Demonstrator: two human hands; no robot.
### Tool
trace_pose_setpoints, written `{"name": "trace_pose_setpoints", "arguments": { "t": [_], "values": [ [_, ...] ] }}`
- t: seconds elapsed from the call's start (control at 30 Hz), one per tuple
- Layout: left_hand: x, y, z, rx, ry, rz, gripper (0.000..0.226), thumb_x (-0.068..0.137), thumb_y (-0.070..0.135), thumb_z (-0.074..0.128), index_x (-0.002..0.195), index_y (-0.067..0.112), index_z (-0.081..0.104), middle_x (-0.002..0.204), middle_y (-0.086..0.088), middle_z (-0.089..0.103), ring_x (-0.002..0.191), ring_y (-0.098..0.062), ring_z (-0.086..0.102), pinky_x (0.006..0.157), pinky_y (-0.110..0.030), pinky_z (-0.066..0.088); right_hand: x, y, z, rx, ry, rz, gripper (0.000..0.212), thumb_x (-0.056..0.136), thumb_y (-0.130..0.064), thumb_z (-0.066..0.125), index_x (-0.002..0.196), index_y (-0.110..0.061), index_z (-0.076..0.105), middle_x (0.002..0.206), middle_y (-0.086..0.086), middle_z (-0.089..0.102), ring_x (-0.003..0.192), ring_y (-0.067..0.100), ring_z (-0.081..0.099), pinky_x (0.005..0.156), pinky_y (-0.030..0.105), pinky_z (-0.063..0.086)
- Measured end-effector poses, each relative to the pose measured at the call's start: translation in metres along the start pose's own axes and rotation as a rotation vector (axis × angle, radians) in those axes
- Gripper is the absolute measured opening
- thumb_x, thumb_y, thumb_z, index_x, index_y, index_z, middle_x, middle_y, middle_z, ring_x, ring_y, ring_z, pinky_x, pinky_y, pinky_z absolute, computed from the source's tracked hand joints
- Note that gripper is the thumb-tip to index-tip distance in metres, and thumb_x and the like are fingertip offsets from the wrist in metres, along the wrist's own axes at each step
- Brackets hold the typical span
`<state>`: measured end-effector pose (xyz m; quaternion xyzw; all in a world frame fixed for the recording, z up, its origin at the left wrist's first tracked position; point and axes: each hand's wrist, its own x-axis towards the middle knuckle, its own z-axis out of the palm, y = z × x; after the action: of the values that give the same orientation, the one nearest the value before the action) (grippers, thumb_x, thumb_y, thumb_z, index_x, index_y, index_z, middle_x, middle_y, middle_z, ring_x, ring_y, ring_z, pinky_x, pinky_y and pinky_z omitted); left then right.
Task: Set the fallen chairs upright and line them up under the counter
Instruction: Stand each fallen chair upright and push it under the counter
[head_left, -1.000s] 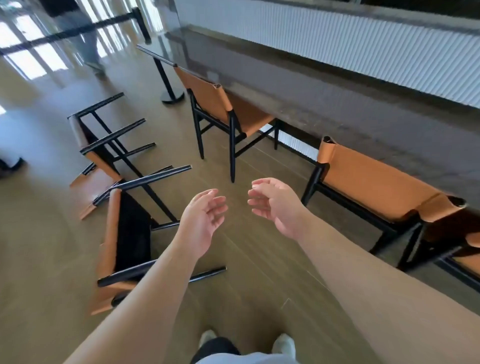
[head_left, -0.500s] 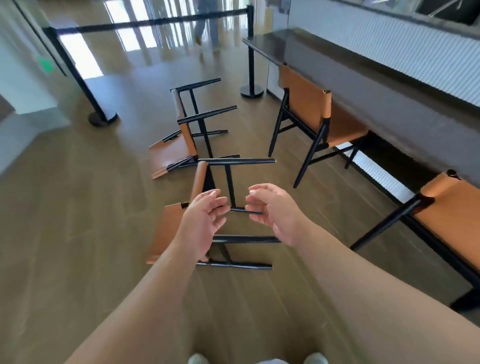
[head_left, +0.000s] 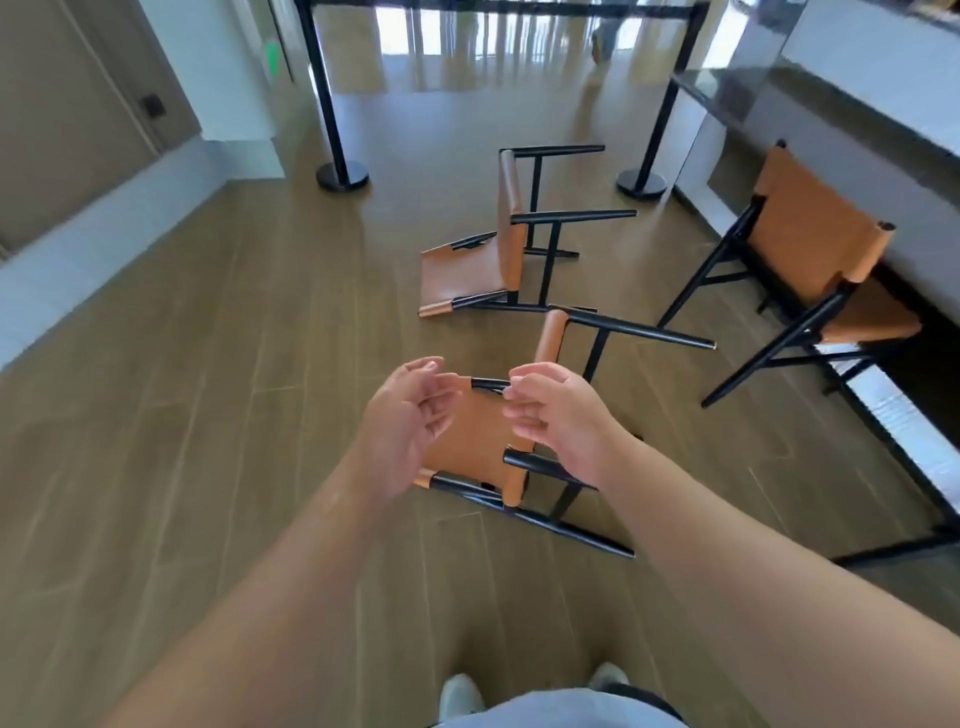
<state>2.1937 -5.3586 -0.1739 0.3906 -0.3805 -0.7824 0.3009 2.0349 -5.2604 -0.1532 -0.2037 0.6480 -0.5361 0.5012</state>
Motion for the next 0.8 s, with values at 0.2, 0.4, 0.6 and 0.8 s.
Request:
{"name": "trace_pose_setpoints", "arguments": {
  "t": [0.2, 0.4, 0.6, 0.8],
  "values": [
    [0.005, 0.021, -0.042, -0.023, 0.119, 0.034, 0.015, 0.1, 0.019, 0.045, 0.106, 0.021, 0.059, 0.087, 0.005, 0.071, 0.077, -0.011, 0.065, 0.077, -0.033, 0.043, 0.029, -0.007, 0.051, -0.012, -0.095, 0.008, 0.015, 0.094, -0.016, 0.059, 0.108, -0.014, 0.063, 0.099, 0.009, 0.067, 0.094, 0.025, 0.067, 0.094, 0.044, 0.054],
    [0.039, 0.05, -0.073, -0.053, 0.223, 0.054, 0.014, 0.1, 0.019, 0.046, 0.106, 0.019, 0.058, 0.088, 0.002, 0.07, 0.077, -0.014, 0.064, 0.072, -0.032, 0.043, 0.083, -0.011, 0.091, -0.015, -0.155, 0.061, 0.016, 0.095, -0.013, 0.056, 0.109, -0.01, 0.063, 0.098, 0.01, 0.066, 0.092, 0.025, 0.066, 0.094, 0.045, 0.054],
    [0.096, 0.087, -0.086, -0.031, 0.284, 0.051, 0.014, 0.1, 0.018, 0.046, 0.107, 0.019, 0.058, 0.082, 0.004, 0.071, 0.073, -0.013, 0.065, 0.07, -0.032, 0.043, 0.156, -0.037, 0.122, 0.051, -0.215, 0.102, 0.015, 0.096, -0.013, 0.054, 0.108, -0.01, 0.062, 0.095, 0.008, 0.064, 0.087, 0.023, 0.064, 0.093, 0.044, 0.053],
    [0.173, 0.125, -0.062, 0.043, 0.241, 0.039, 0.016, 0.1, 0.02, 0.046, 0.111, 0.018, 0.058, 0.087, 0.003, 0.072, 0.076, -0.013, 0.066, 0.073, -0.033, 0.043, 0.228, -0.082, 0.107, 0.127, -0.175, 0.077, 0.01, 0.096, -0.015, 0.055, 0.102, -0.013, 0.062, 0.092, 0.006, 0.065, 0.082, 0.021, 0.064, 0.087, 0.04, 0.054]
  ]
}}
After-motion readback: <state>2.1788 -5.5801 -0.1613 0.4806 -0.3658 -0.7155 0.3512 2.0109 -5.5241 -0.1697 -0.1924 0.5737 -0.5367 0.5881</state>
